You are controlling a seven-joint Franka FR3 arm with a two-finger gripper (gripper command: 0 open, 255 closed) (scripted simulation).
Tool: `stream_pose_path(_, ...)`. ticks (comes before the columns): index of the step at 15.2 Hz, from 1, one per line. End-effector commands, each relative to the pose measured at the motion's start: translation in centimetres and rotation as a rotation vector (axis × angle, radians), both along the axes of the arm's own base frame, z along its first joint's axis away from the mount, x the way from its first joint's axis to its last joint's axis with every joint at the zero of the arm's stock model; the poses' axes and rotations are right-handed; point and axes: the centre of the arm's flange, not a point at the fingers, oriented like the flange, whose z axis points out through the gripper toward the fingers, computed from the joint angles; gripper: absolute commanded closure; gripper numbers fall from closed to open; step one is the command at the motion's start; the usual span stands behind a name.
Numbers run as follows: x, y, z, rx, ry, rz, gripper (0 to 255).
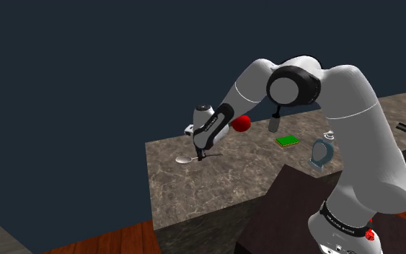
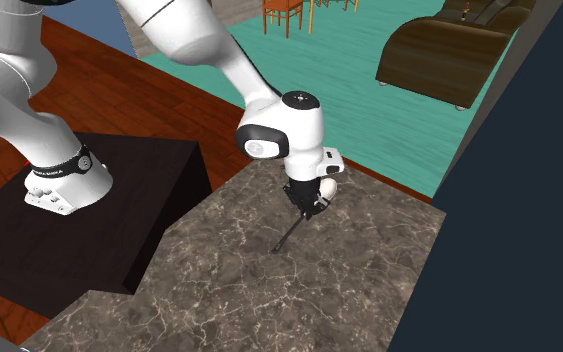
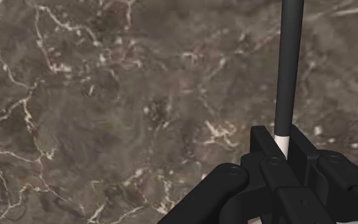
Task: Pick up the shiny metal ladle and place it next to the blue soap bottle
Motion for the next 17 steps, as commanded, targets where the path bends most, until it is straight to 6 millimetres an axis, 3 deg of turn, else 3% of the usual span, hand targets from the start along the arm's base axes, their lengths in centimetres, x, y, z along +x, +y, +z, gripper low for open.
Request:
stream_pose_path(1, -0.1, 0.0, 1.1, 0.0, 0.0, 0.0, 255)
stream_pose_path(17, -0.1, 0.0, 9.5, 0.0, 0.0, 0.0, 255)
